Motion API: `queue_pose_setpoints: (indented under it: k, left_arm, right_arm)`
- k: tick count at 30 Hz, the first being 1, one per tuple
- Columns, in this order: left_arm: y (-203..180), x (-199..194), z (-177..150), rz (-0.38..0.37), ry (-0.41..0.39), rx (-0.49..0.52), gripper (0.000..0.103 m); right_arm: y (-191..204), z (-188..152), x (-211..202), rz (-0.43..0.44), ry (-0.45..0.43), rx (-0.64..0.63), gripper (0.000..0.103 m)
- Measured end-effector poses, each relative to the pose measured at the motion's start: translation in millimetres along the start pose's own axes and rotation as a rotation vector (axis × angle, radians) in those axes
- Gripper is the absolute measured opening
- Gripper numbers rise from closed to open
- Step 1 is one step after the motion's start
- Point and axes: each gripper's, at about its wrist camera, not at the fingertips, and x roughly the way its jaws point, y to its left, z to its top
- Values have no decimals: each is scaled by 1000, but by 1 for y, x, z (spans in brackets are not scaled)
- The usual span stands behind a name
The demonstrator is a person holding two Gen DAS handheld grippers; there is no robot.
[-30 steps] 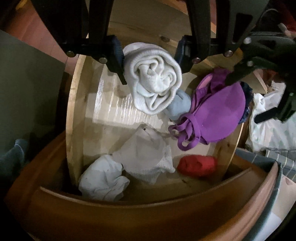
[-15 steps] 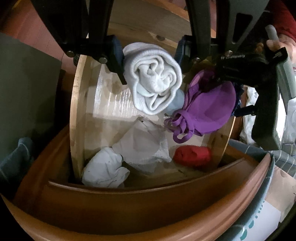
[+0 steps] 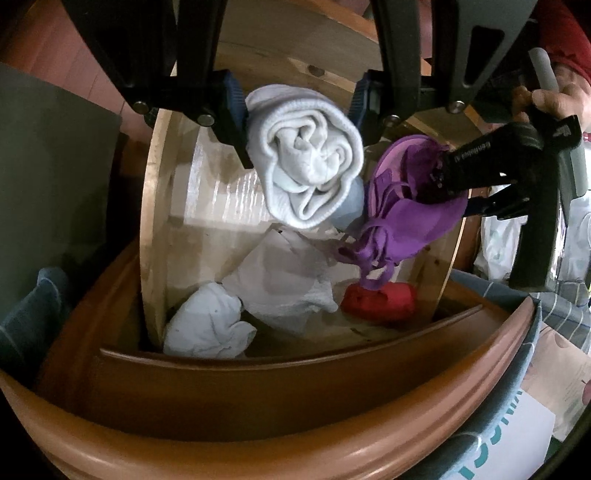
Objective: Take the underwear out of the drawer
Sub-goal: 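Grasp the purple bra with the left gripper while the right gripper holds the rolled sock, then lift the purple bra into the white box and open the left gripper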
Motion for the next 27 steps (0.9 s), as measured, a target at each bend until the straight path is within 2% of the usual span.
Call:
queue_pose_setpoints:
  k: [4, 12, 18, 27]
  left_arm:
    - [8, -5, 0, 1, -19, -17, 29]
    - [17, -36, -12, -57, -91, -39, 27]
    - [18, -74, -19, -97, -177, -41, 27]
    - [25, -115, -39, -197, -201, -87, 27]
  right_arm:
    - [-1, 0, 0, -2, -4, 4, 47]
    - [-3, 0, 0, 0, -9, 21, 47]
    - [-4, 0, -1, 7, -16, 31, 47]
    - [-5, 1, -4, 8, -27, 45, 47]
